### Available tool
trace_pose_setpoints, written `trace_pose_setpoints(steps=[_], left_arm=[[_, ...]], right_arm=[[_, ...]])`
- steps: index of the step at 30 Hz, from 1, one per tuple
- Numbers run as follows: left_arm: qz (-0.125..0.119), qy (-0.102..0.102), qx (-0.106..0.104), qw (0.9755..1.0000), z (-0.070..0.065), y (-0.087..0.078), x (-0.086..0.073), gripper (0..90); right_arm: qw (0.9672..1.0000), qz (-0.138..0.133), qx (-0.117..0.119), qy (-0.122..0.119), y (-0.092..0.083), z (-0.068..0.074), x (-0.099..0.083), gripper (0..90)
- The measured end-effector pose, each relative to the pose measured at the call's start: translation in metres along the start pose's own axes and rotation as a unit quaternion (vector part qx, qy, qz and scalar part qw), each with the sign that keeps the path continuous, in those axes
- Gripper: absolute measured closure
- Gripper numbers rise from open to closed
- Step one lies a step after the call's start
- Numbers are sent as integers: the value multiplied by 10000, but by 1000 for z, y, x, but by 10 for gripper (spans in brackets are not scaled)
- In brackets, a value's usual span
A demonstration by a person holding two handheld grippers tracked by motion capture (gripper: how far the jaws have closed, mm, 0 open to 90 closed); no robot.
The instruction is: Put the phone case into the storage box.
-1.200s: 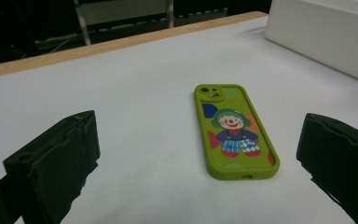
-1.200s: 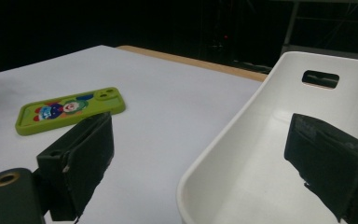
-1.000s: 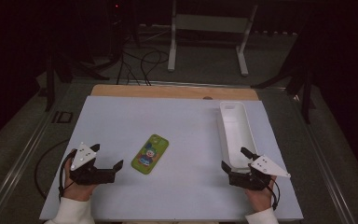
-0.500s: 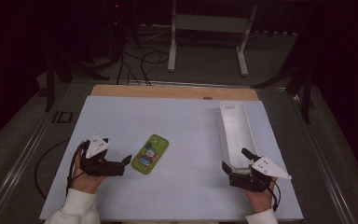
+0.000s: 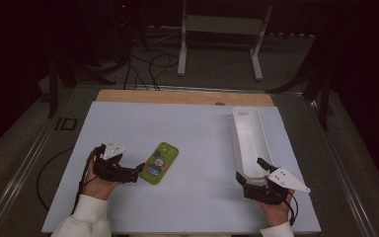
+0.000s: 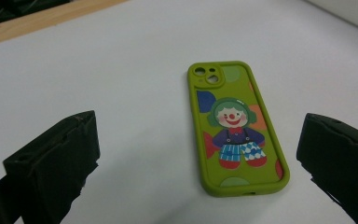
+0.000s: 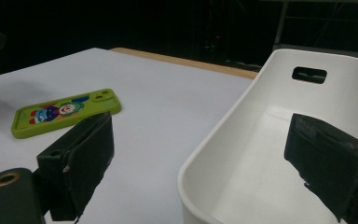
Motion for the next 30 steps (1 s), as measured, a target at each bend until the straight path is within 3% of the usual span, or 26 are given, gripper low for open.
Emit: trace_pose_setpoints(steps=[16,30], left_arm=[[315,57,-77,9995,-9,23,10,0],[552,-28,-91,9984,-14,39,10,0]], right_arm=[[10000,10,15,12,0,1,-1,82],[10000,29,7,13,0,1,-1,82]])
Point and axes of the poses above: each handheld gripper's, and its own axes: y roughly forward along the jaws, x roughly out of its top, z roughly to its left, the point moved 1 cm from there along y, roughly forward along the jaws, and after that the axes turned 4 degrees about y, right-handed, at the moved point
